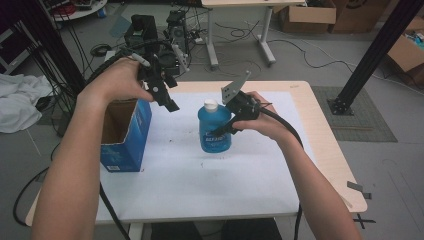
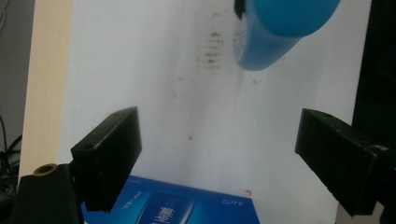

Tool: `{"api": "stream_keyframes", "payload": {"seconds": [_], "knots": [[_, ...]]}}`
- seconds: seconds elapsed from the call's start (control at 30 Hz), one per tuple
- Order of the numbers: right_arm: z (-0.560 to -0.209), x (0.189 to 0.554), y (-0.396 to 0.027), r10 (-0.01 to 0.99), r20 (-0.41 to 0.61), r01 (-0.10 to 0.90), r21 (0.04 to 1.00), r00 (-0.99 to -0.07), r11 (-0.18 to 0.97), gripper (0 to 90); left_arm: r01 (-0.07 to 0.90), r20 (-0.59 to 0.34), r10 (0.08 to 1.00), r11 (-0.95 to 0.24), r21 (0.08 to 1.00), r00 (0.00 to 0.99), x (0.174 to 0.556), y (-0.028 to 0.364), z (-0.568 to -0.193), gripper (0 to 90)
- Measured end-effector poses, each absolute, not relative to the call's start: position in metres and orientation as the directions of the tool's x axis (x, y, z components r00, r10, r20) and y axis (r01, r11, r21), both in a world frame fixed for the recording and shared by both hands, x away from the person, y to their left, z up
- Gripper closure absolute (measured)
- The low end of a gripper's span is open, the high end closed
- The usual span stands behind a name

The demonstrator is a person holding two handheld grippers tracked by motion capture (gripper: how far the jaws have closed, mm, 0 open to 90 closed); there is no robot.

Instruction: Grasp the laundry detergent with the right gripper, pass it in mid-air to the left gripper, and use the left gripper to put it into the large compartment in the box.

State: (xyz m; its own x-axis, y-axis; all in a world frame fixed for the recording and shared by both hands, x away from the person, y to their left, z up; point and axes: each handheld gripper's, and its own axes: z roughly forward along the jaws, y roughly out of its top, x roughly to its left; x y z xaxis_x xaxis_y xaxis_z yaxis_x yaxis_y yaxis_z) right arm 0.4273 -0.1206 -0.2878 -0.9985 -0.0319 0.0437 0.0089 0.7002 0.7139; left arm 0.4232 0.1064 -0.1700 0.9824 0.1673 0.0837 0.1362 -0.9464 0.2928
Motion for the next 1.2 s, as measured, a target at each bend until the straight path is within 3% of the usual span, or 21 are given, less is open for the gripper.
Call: {"api": "stream_keyframes", "payload": {"seconds": [0.6, 1.2], "knots": [[-0.277, 0.424, -0.101, -0.043, 0.035, -0.006, 0.706, -0.998, 0.708, 44.7, 0.003, 0.092, 0.035, -0.944, 0.33, 0.995, 0.399, 0.069, -0.165, 15.3], [-0.272, 0.421, -0.1, -0.049, 0.024, -0.017, 0.713, -0.999, 0.701, 44.8, 0.007, 0.096, 0.034, -0.962, 0.272, 0.995, 0.4, 0.044, -0.183, 15.2]]}}
